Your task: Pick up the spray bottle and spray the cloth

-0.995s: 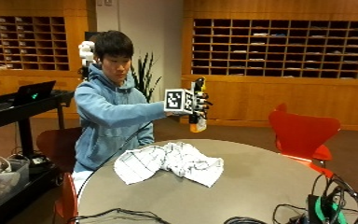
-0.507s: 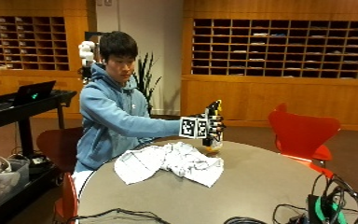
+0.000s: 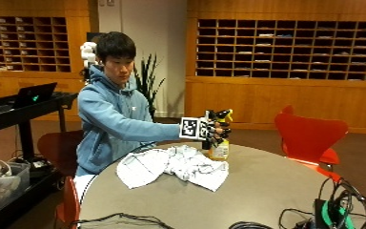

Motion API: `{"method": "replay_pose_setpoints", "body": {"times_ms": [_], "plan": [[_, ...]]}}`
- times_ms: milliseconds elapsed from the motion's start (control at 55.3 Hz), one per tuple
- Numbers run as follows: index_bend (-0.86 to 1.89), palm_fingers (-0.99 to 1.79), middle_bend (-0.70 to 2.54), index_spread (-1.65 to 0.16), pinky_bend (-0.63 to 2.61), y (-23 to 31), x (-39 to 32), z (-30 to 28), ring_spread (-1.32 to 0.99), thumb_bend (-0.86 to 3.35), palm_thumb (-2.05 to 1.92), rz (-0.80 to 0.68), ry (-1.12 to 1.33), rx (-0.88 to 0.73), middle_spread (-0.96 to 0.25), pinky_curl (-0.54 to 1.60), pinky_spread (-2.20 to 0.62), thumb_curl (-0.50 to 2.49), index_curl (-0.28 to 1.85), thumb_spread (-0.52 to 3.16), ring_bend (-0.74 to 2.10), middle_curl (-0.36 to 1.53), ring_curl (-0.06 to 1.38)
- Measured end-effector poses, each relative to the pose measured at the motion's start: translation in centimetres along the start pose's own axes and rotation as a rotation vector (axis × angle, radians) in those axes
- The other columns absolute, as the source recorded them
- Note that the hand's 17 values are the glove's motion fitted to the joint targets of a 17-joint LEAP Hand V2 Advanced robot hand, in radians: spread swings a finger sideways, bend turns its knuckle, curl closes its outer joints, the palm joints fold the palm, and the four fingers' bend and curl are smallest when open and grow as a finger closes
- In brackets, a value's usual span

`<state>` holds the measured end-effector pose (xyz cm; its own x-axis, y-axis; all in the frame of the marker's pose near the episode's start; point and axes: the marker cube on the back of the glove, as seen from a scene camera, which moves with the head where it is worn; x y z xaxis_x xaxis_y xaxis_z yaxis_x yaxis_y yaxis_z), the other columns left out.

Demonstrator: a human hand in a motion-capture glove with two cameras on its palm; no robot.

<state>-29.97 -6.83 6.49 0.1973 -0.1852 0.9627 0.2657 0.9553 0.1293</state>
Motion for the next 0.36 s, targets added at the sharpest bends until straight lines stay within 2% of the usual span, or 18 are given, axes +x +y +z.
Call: {"method": "replay_pose_setpoints", "body": {"times_ms": [145, 362], "plan": [[0.03, 0.44, 0.18, -0.34, 0.53, 1.5, 0.0, -1.1, -0.14, -0.04, 0.89, -0.020, -0.006, 0.017, -0.15, 0.45, -0.08, 0.57, 0.23, 0.76, 0.41, 0.41, 0.42], [0.07, 0.40, 0.20, -0.34, 0.58, 2.5, -0.8, -3.0, -0.11, -0.03, 0.87, -0.030, -0.039, 0.034, -0.11, 0.42, -0.01, 0.53, 0.18, 0.80, 0.46, 0.40, 0.41]]}}
